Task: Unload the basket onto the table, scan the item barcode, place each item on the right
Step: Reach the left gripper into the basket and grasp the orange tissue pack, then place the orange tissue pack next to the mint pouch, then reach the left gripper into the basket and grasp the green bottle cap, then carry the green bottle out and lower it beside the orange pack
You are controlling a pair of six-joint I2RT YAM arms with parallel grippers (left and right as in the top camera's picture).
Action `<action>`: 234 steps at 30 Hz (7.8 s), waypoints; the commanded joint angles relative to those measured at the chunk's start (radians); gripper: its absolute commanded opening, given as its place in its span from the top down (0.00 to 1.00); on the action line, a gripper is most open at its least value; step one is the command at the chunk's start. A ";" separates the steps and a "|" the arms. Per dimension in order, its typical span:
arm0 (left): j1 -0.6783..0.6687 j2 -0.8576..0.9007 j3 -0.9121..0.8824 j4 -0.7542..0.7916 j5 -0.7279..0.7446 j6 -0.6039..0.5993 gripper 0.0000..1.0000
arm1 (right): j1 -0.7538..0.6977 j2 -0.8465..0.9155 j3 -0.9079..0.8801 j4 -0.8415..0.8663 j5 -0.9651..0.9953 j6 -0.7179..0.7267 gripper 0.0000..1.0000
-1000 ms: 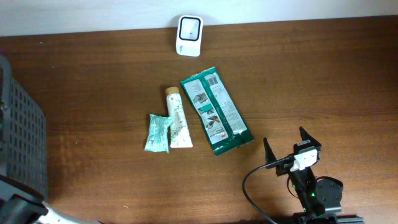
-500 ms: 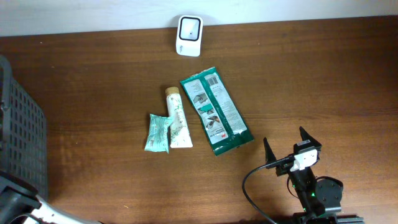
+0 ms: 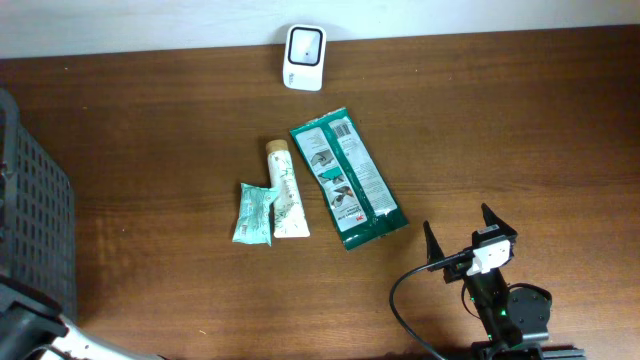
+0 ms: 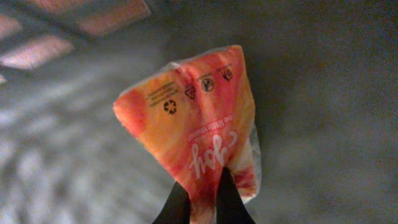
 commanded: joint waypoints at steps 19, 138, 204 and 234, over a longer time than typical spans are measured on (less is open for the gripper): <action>-0.726 -0.618 -0.005 -0.227 0.318 0.099 1.00 | 0.007 -0.006 -0.005 -0.005 -0.009 0.008 0.02; -0.094 0.261 0.409 0.196 0.325 0.671 0.33 | 0.007 -0.006 -0.005 -0.005 -0.009 0.008 0.02; -0.097 0.077 0.474 -0.301 0.207 0.388 0.62 | 0.007 -0.006 -0.005 -0.005 -0.009 0.008 0.02; -0.997 -0.343 0.103 -0.443 0.225 0.298 0.55 | 0.007 -0.006 -0.005 -0.005 -0.009 0.008 0.02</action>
